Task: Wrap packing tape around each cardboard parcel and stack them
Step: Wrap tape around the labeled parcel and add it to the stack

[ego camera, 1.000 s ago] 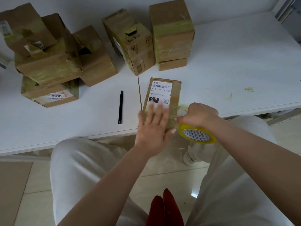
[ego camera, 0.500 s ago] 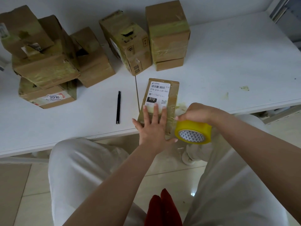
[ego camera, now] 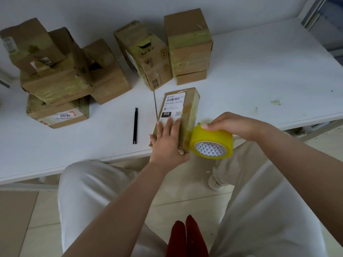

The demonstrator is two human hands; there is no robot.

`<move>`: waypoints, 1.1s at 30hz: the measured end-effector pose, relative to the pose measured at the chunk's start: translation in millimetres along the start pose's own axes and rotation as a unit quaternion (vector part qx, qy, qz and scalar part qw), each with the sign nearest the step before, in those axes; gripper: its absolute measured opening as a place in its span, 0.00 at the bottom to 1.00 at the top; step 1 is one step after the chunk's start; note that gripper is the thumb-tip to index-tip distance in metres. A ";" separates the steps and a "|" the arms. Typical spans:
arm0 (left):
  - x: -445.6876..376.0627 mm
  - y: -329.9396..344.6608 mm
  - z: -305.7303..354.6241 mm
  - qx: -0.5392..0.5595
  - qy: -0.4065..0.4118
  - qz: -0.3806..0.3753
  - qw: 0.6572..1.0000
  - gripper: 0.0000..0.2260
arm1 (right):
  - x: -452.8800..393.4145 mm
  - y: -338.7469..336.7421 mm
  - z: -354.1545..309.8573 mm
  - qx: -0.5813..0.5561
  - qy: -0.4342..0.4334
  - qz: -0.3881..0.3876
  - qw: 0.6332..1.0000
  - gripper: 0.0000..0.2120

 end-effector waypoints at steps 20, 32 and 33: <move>16.4 -21.6 -20.1 0.398 0.038 0.063 0.915 0.43 | -3.2 1.5 -40.5 0.168 -0.032 0.119 0.978 0.27; 15.7 -39.0 -32.9 0.384 0.032 -0.047 0.921 0.51 | -43.4 36.9 -43.3 0.173 -0.037 0.102 0.979 0.22; 17.1 -47.2 -28.9 0.343 0.027 -0.024 0.939 0.54 | -44.2 38.0 -45.5 0.174 -0.040 0.106 0.978 0.23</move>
Point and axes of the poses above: each hand's wrist, its own x-axis away from the middle knuckle, its own y-axis out of the palm, z = x × y, the point moved 4 cm from there along -x, towards the middle knuckle, and after that the axes turned 6 degrees about -z, right-handed, at the moved point
